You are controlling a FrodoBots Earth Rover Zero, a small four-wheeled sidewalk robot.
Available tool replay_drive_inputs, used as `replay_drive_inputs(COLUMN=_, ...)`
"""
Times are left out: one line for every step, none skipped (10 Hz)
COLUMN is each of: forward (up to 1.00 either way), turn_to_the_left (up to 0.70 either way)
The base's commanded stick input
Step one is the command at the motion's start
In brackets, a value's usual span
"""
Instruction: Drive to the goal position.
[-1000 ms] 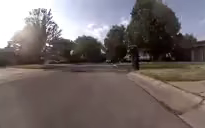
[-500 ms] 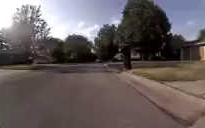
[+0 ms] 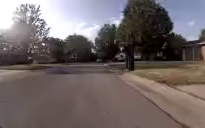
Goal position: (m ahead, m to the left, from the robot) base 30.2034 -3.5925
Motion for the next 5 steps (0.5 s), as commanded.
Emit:
replay_drive_inputs(forward=0.85, turn_to_the_left=0.00)
replay_drive_inputs(forward=0.85, turn_to_the_left=0.00)
replay_drive_inputs(forward=0.85, turn_to_the_left=0.00)
replay_drive_inputs(forward=0.85, turn_to_the_left=0.00)
replay_drive_inputs(forward=0.85, turn_to_the_left=0.00)
